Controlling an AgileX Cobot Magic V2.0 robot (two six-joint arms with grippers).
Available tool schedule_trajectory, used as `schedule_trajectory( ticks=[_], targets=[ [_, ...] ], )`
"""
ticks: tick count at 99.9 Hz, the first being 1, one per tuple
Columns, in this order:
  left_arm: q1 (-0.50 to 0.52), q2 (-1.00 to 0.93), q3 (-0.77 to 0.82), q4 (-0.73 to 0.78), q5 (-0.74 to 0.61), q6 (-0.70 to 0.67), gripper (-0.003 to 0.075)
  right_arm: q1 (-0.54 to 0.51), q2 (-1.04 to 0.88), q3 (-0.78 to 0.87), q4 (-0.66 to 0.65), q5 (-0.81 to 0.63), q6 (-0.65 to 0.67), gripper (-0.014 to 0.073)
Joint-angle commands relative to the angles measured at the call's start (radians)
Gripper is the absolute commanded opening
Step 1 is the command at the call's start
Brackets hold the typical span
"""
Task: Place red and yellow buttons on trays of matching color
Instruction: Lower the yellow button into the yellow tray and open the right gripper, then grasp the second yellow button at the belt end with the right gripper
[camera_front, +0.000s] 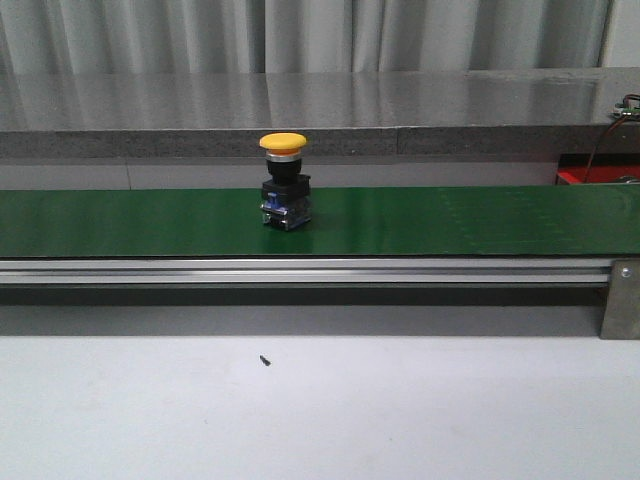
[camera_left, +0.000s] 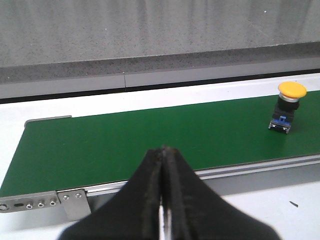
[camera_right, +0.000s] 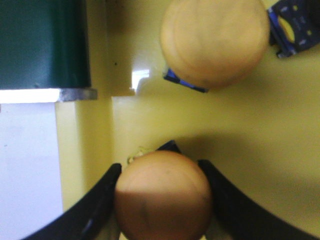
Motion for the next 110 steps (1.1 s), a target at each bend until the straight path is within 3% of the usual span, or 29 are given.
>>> schedule_trajectory(
  ticks=[1,17,59,110],
  targets=[
    [-0.010,0.006,-0.026,-0.015,-0.076,0.001,-0.0020,-0.005,-0.015,-0.022,0.026,0.005,-0.007,0.0321],
    [-0.010,0.006,-0.026,-0.015,-0.076,0.001,-0.0020,-0.005,-0.044,-0.025,0.027,0.011,0.003,0.0479],
    [-0.010,0.006,-0.026,-0.015,-0.076,0.001,-0.0020,0.029,-0.196,-0.232,0.073,0.310,0.003,0.0482],
    [-0.010,0.006,-0.026,-0.015,-0.076,0.001,-0.0020,0.423,-0.118,-0.439,0.076,0.288,-0.015,0.0482]
  ],
)
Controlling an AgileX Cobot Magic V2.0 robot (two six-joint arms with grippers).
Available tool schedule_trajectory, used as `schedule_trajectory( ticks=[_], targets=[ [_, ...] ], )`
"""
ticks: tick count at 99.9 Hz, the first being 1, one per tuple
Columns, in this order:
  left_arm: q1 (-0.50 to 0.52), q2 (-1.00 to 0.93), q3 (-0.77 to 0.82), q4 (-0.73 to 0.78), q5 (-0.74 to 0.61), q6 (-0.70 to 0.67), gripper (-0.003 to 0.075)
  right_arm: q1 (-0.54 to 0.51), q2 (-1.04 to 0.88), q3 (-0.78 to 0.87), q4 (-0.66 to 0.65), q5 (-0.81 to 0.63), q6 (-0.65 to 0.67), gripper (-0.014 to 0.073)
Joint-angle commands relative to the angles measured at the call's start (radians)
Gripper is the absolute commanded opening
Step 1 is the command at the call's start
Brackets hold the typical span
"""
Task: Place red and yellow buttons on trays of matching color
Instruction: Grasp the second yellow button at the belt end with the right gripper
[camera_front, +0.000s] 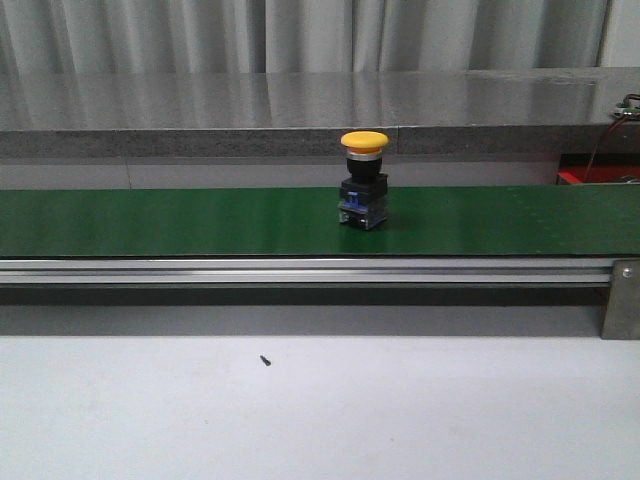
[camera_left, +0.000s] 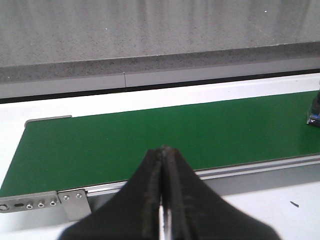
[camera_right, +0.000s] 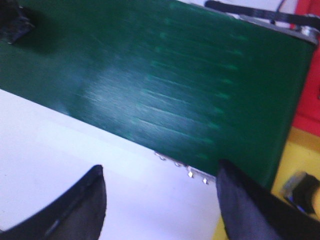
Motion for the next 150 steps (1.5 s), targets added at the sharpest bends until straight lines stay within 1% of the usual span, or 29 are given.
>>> schedule_trajectory(
  ticks=[1,24,38,52,72,109,116,130,135,139,150],
  targets=[
    [-0.010,0.006,-0.026,-0.015,-0.076,0.001,-0.0020,0.055,0.018,-0.070,0.019,-0.028,-0.009,0.0482],
    [-0.010,0.006,-0.026,-0.015,-0.076,0.001,-0.0020,0.189,0.161,-0.169,0.019,-0.025,-0.007,0.0482],
    [-0.010,0.006,-0.026,-0.015,-0.076,0.001,-0.0020,0.236,0.249,-0.236,0.019,-0.024,-0.007,0.0482],
    [-0.010,0.006,-0.026,-0.015,-0.076,0.001,-0.0020,0.257,0.322,-0.301,0.018,-0.018,-0.007,0.0482],
    [-0.010,0.006,-0.026,-0.015,-0.076,0.001,-0.0020,0.258,0.385,-0.374,0.018,-0.009,-0.007,0.0482],
    [-0.010,0.006,-0.026,-0.015,-0.076,0.001,-0.0020,0.258,0.400,-0.395,0.019,-0.007,-0.007,0.0477],
    [-0.010,0.006,-0.026,-0.015,-0.076,0.001,-0.0020,0.258,0.401,-0.395,0.018,-0.007,-0.007,0.0435],
    [-0.010,0.006,-0.026,-0.015,-0.076,0.001,-0.0020,0.257,0.405,-0.395,0.006,-0.003,-0.007,0.0227],
    [-0.010,0.006,-0.026,-0.015,-0.076,0.001,-0.0020,0.257,0.405,-0.395,0.006,0.005,-0.007,0.0180],
    [-0.010,0.006,-0.026,-0.015,-0.076,0.001,-0.0020,0.256,0.405,-0.397,0.004,0.016,-0.005,0.0165],
    [-0.010,0.006,-0.026,-0.015,-0.076,0.001,-0.0020,0.250,0.399,-0.416,-0.028,0.062,0.031,0.0165]
  ],
)
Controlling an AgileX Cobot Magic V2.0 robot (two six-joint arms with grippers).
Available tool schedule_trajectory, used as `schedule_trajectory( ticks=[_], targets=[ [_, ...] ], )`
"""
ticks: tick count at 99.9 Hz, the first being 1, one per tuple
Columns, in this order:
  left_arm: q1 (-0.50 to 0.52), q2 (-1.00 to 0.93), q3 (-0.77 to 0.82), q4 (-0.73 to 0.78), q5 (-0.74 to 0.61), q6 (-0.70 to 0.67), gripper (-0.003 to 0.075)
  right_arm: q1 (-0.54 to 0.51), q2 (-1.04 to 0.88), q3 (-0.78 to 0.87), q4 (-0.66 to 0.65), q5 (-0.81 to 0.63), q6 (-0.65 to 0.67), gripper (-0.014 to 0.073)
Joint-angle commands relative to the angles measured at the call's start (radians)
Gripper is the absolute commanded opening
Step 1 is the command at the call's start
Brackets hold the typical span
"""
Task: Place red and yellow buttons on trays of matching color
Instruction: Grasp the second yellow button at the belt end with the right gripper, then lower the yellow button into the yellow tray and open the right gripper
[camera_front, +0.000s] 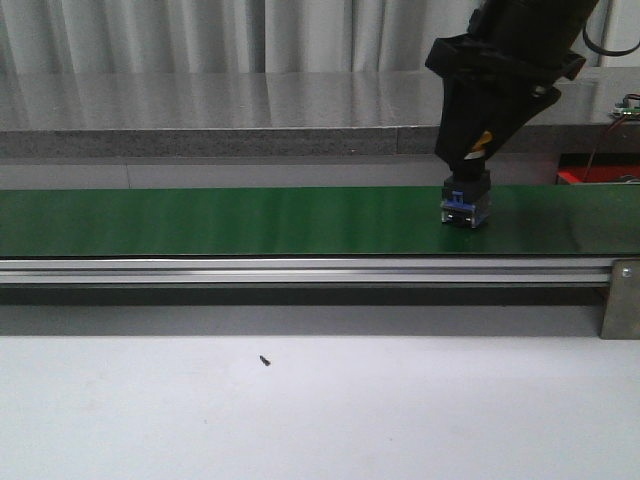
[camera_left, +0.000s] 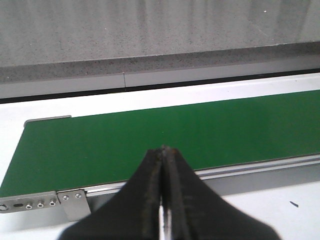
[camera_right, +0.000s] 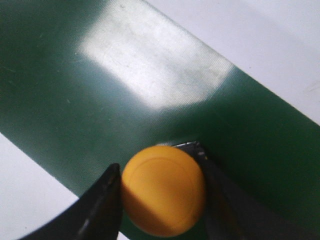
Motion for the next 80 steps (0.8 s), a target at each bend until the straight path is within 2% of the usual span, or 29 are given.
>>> schedule_trajectory(
  ticks=[1,13,37,58,80],
  targets=[
    [-0.010,0.006,-0.026,-0.015,-0.076,0.001,-0.0020,-0.008,-0.049,-0.044,-0.016,0.030,0.030,0.0165],
    [-0.010,0.006,-0.026,-0.015,-0.076,0.001,-0.0020,-0.032,-0.097,-0.049,-0.073,0.066,0.083,0.0165],
    [-0.010,0.006,-0.026,-0.015,-0.076,0.001,-0.0020,-0.179,-0.247,-0.049,-0.040,0.188,0.076,0.0167],
    [-0.010,0.006,-0.026,-0.015,-0.076,0.001,-0.0020,-0.405,-0.358,-0.026,-0.022,0.256,0.038,0.0166],
    [-0.010,0.006,-0.026,-0.015,-0.076,0.001,-0.0020,-0.695,-0.423,0.125,0.105,0.234,-0.067,0.0166]
  ],
)
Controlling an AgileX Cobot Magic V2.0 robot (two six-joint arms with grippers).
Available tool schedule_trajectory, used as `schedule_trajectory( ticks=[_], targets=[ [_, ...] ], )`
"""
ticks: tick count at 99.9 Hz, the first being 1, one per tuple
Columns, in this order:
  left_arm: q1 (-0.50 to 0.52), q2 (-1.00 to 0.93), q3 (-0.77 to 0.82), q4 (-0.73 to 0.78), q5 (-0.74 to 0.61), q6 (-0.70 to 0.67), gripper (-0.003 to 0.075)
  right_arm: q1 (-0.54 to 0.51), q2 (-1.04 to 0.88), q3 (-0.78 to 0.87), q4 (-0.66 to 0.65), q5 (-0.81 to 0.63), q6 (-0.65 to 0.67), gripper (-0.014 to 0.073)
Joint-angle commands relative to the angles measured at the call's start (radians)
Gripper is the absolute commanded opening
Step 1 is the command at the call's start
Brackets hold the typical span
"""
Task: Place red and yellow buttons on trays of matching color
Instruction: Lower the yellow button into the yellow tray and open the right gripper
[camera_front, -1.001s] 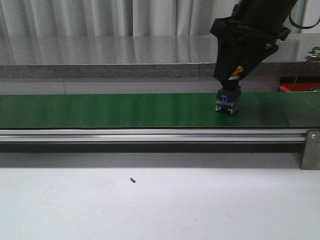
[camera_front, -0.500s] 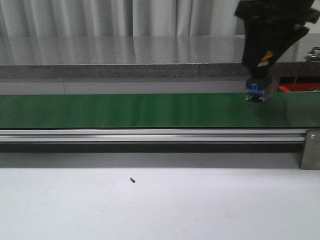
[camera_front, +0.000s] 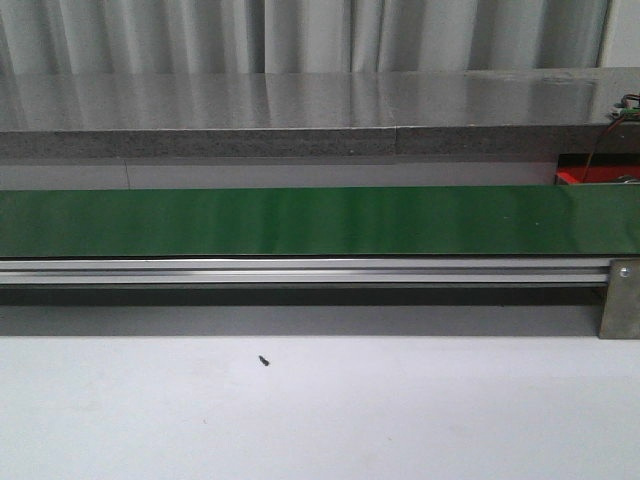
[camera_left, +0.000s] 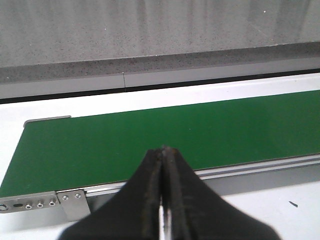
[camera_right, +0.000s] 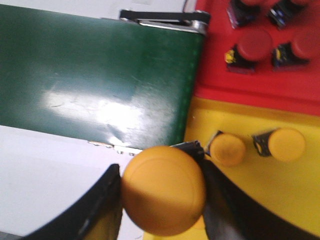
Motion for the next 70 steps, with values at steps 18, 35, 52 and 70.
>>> schedule_trajectory(
  ticks=[18,35,52,70],
  targets=[
    [-0.010,0.006,-0.026,-0.015,-0.076,0.001,-0.0020,-0.259,-0.046,0.189,0.172,-0.162,-0.105,0.0166],
    [-0.010,0.006,-0.026,-0.015,-0.076,0.001,-0.0020,-0.314,-0.038,0.295,0.176,-0.311,-0.105,0.0166],
    [-0.010,0.006,-0.026,-0.015,-0.076,0.001,-0.0020,-0.315,0.023,0.329,0.175,-0.346,-0.111,0.0166],
    [-0.010,0.006,-0.026,-0.015,-0.076,0.001,-0.0020,-0.316,0.107,0.329,0.175,-0.400,-0.112,0.0166]
  ],
)
